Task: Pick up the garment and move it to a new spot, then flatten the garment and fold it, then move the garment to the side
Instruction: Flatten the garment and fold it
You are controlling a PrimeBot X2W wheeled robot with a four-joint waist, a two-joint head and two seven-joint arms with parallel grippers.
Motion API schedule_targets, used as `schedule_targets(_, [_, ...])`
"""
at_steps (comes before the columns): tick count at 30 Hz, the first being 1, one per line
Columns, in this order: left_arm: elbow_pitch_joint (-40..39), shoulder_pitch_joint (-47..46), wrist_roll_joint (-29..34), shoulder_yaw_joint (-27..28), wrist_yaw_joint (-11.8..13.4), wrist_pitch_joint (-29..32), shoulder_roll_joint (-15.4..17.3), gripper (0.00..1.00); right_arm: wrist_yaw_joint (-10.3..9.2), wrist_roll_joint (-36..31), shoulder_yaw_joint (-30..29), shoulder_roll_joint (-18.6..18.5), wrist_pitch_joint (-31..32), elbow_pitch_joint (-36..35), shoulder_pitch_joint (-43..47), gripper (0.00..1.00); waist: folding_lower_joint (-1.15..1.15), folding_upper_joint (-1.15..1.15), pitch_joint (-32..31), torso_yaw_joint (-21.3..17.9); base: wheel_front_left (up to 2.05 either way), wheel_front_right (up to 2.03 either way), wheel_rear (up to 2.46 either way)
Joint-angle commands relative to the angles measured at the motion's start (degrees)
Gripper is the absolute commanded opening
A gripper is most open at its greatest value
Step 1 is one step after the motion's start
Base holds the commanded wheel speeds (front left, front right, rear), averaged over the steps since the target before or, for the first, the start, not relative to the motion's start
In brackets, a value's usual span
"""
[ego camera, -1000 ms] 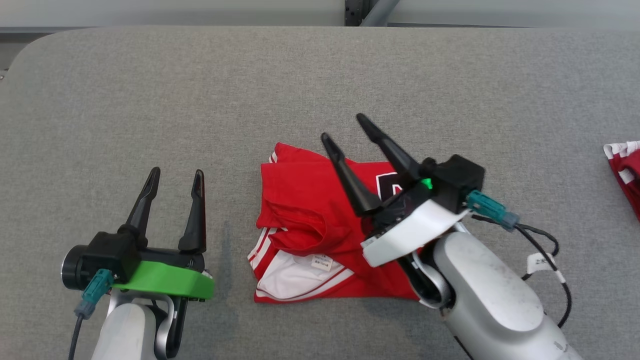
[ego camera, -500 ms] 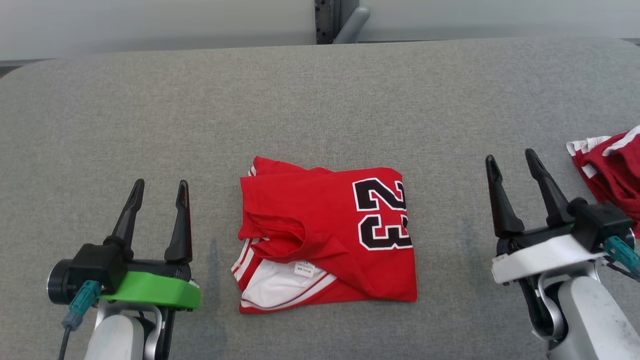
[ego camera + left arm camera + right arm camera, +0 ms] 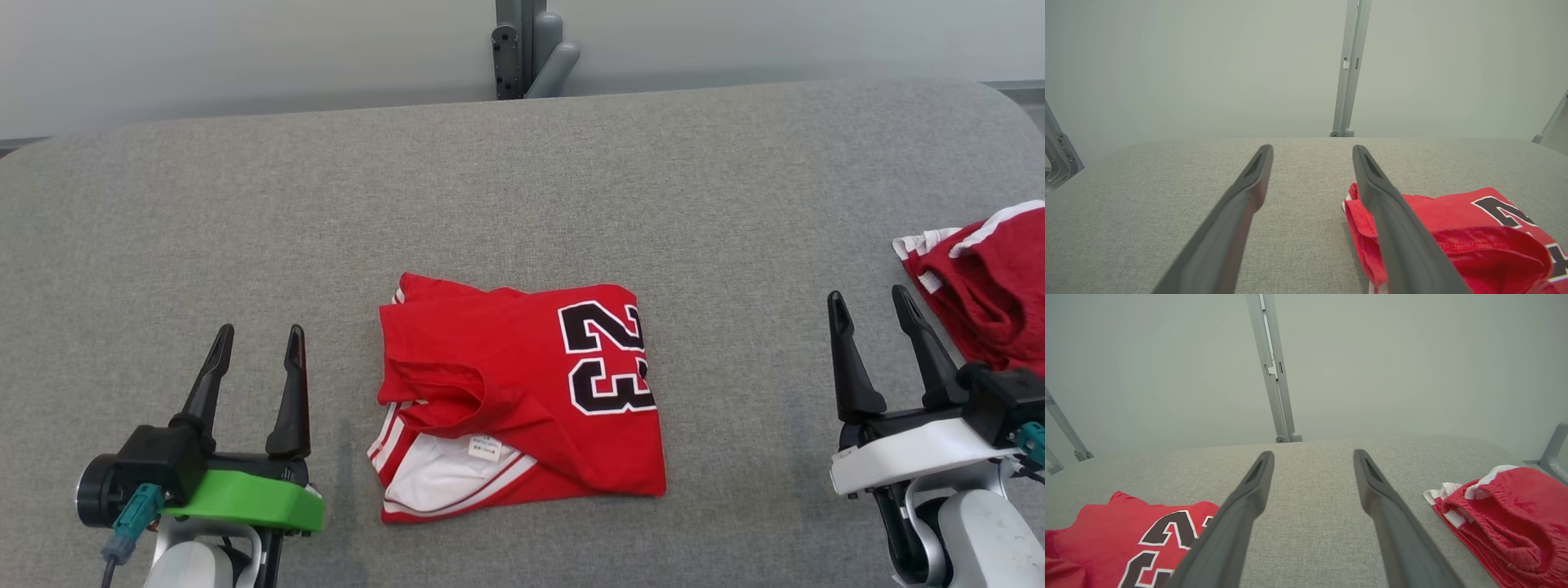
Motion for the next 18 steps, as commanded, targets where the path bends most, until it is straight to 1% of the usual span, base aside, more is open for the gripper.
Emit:
schedule_targets(1, [-0.1, 0.4, 0.5, 0.1, 0.2, -0.2, 0.5, 1.0, -0.03, 0.1, -0.2, 0.1, 0.2, -0.3, 0.8, 1.0, 0.0, 0.0, 0.0, 0.0, 0.0, 0.0, 0.0])
schedule_targets(9, [-0.4, -0.5, 0.6, -0.5, 0.3, -0.2, 0.7, 1.0, -0.03, 0.6, 1.1, -0.5, 1.1, -0.1, -0.5, 1.0, 0.0, 0.0, 0.8, 0.6, 0.0, 0.0, 0.0])
schedule_targets(10, [-0.4, -0.8, 0.5, -0.7, 0.3, -0.2, 0.7, 1.0, -0.03, 0.8, 1.6, -0.7, 1.4, 0.1, -0.9, 0.47, 0.0, 0.0, 1.0, 0.9, 0.0, 0.0, 0.0])
schedule_targets(11, [-0.3, -1.1, 0.4, -0.7, 0.3, -0.2, 0.8, 1.0, -0.03, 1.2, 2.3, -0.8, 1.6, 0.5, -1.5, 0.13, 0.0, 0.0, 1.3, 1.2, 0.0, 0.0, 0.0])
schedule_targets(12, [-0.3, -1.4, 0.4, -0.9, 0.3, -0.2, 0.8, 1.0, -0.03, 1.5, 3.5, -0.9, 1.9, 0.9, -2.1, 0.0, 0.0, 0.0, 1.6, 1.5, 0.0, 0.0, 0.0])
schedule_targets(15, [-0.4, -2.1, 0.3, -1.3, 0.2, -0.2, 0.6, 1.0, -0.03, 2.6, 7.6, -1.1, 2.2, 2.7, -4.5, 0.0, 0.0, 0.0, 2.5, 2.9, 0.0, 0.0, 0.0])
schedule_targets(18, [-0.5, -2.8, 0.3, -1.8, 0.1, -0.2, 0.2, 1.0, -0.03, 3.9, 13.3, -0.9, 2.1, 5.3, -7.5, 0.0, 0.0, 0.0, 3.5, 4.6, 0.0, 0.0, 0.0])
